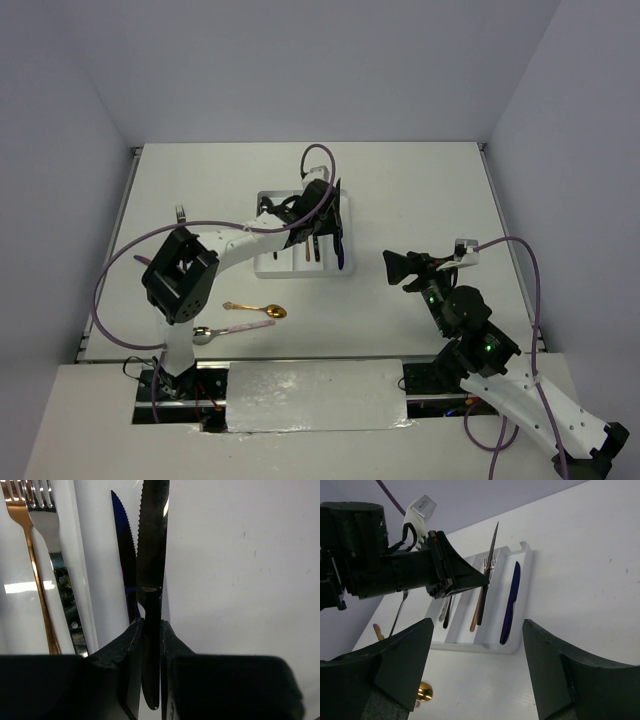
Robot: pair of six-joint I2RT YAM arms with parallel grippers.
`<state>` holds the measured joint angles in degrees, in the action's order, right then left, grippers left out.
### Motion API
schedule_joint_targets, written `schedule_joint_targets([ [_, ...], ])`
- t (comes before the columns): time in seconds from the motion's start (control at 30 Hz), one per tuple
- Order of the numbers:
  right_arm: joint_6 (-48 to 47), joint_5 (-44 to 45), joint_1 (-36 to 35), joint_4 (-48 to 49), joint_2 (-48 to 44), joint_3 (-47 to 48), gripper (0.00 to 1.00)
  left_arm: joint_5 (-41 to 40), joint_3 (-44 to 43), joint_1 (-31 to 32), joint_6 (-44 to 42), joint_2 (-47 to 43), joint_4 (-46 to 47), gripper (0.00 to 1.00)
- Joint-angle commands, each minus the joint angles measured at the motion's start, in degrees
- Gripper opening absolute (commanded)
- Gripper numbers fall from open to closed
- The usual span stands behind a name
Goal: Sort the eating utensils into containers
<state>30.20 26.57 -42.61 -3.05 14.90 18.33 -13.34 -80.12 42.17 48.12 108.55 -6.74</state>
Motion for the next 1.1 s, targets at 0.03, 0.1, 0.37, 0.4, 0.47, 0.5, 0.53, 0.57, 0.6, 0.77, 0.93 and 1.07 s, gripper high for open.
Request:
schedule_joint_targets([
  [0.03,-0.1,1.2,-0.1,0.5,0.1,0.0,0.80,-1.9,-1.5,0.7,3.2,2.8,3.3,0.00],
  [0.1,-0.1,1.4,-0.1,0.6,0.1,0.0,0.80,-3.3,-1.8,1.0,3.8,3.2,2.9,0.00],
  [0.37,-0.1,1.2,-0.1,0.6,0.0,-0.3,0.80,-3.8,0.2,1.2,4.4,3.8,5.1,0.00],
  [0.4,-0.1,1.2,-0.1,0.5,-0.2,-0.3,0.80,-3.5,0.0,1.1,4.0,4.2,4.6,0.00],
  [0.47,-0.1,1.2,-0.1,0.4,-0.2,-0.3,0.80,-2.9,-0.8,1.2,4.0,5.0,4.2,0.00],
  [0.5,0.0,1.2,-0.1,0.4,-0.4,-0.3,0.80,-2.9,-0.7,1.2,4.2,5.1,4.1,0.00],
  [0.53,0.0,1.1,-0.2,0.4,-0.4,-0.4,0.80,-2.9,-0.5,1.2,4.3,5.2,4.3,0.00],
  [0.57,-0.1,1.1,0.0,0.6,-0.4,-0.5,0.80,-3.4,0.0,1.2,4.4,4.8,4.5,0.00],
  [0.6,-0.1,1.1,-0.1,0.6,-0.3,-0.5,0.80,-3.6,0.7,1.3,4.5,4.7,4.8,0.00],
  [0.77,0.0,1.0,-0.2,0.5,0.0,-0.4,0.80,-4.5,0.5,1.3,4.4,5.4,3.8,0.00],
  [0.93,0.1,1.1,-0.1,0.4,-0.3,-0.6,0.80,-3.7,-1.4,1.3,4.3,7.3,2.9,0.00],
  [1.07,0.0,1.0,-0.2,0.5,-0.7,-0.7,0.80,-3.6,-2.0,1.3,4.4,7.9,2.3,0.08],
])
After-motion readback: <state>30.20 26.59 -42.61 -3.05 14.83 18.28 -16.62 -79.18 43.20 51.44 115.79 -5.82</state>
